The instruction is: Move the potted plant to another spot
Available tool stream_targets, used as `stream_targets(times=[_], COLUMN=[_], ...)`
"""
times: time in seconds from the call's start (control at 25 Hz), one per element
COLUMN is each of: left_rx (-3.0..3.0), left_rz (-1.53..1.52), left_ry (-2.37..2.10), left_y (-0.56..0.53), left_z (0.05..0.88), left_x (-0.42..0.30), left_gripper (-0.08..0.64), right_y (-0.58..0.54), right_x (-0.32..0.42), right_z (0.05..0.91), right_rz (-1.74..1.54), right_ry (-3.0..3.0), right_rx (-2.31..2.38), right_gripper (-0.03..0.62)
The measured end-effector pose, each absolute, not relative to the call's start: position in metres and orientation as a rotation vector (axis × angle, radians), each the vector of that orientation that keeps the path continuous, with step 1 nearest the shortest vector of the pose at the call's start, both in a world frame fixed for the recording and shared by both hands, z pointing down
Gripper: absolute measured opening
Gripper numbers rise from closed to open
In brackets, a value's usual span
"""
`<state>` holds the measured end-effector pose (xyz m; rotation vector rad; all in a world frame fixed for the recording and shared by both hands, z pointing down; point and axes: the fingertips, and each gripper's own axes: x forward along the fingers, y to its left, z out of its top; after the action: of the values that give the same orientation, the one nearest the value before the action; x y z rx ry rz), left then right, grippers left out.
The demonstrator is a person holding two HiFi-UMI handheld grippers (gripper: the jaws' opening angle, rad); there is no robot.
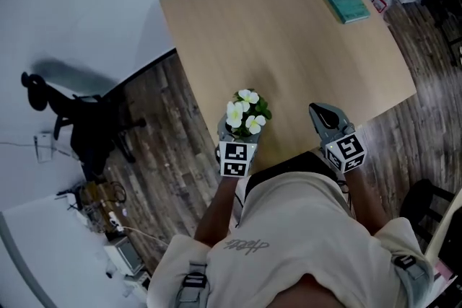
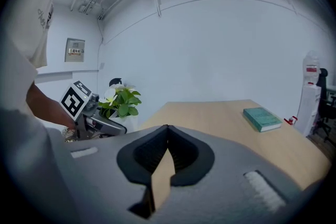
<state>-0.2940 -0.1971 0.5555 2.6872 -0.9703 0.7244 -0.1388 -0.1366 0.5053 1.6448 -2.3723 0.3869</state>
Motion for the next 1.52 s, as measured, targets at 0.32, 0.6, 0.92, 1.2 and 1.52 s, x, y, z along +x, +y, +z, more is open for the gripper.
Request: stream_targets(times=[0.32, 0.6, 0.92, 1.2, 1.52], left_rx=[2.75, 2.805, 2.833, 2.86, 2.912], left_rz=[0.72, 0.764, 0.778, 0.81, 0.79], left_ry=[-0.796, -0.755, -0.743, -0.674, -0.553], left_y=[-0.182, -0.178, -0.151, -0.123, -0.09], left_z=[0.559, 0.553, 0.537, 0.532, 0.526], left_x=[-0.255, -0.214, -0.148, -0.088, 0.005], left_gripper=[0.357, 0.357, 0.357, 0.357, 0.357], right_y=[-0.109, -0.091, -0.038, 0.006, 0.066], right_x=[-0.111, -0.074, 0.014, 0.083, 0.168], right_z=[0.514, 0.505, 0.512, 0.513, 0.521], right_rz=[0.426, 0.398, 0.428, 0.442, 0.442], right_ry=[-2.255, -2.252, -2.19, -2.115, -1.997], right_rx=[1.78, 1.875, 1.989, 2.138, 2.272], right_gripper=[0.002, 0.002, 0.002, 0.002, 0.002])
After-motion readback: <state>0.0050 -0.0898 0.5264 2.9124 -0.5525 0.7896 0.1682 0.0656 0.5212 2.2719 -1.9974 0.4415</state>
